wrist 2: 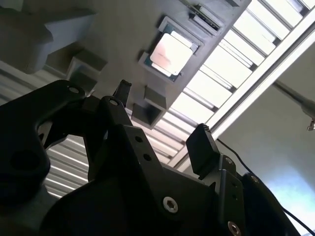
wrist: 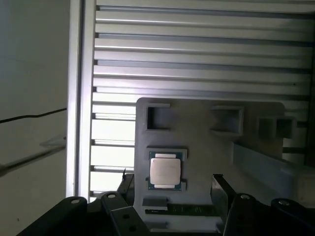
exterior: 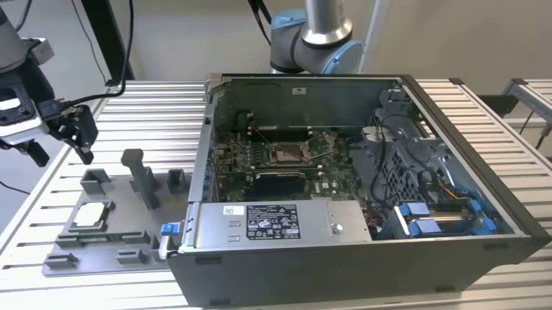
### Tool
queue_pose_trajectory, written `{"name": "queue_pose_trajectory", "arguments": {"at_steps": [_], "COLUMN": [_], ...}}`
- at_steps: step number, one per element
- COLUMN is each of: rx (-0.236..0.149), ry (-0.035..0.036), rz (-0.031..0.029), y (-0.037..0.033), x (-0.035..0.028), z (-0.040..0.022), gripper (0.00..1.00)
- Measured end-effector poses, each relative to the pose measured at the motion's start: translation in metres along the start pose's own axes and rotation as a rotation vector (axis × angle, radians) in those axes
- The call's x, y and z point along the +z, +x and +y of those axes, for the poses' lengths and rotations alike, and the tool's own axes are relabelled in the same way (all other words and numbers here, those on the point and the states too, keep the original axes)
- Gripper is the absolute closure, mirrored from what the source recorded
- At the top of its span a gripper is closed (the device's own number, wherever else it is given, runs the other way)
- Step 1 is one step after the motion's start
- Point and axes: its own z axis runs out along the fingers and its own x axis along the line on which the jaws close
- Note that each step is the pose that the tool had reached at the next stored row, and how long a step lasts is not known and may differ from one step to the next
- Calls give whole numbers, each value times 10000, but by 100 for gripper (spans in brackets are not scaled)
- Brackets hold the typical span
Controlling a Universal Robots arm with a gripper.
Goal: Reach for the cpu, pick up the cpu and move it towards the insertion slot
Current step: 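Pick up the cpu and move it towards the insertion slot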
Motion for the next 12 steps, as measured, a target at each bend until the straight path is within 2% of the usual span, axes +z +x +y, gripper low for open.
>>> {"name": "queue_pose_trajectory", "arguments": {"at_steps": [3,12], "rx": [-2,17], "ry": [1,1], "rz": [1,0], "y": [0,5], "x": [33,191], "z": [-2,-7], "gripper": [0,0]}}
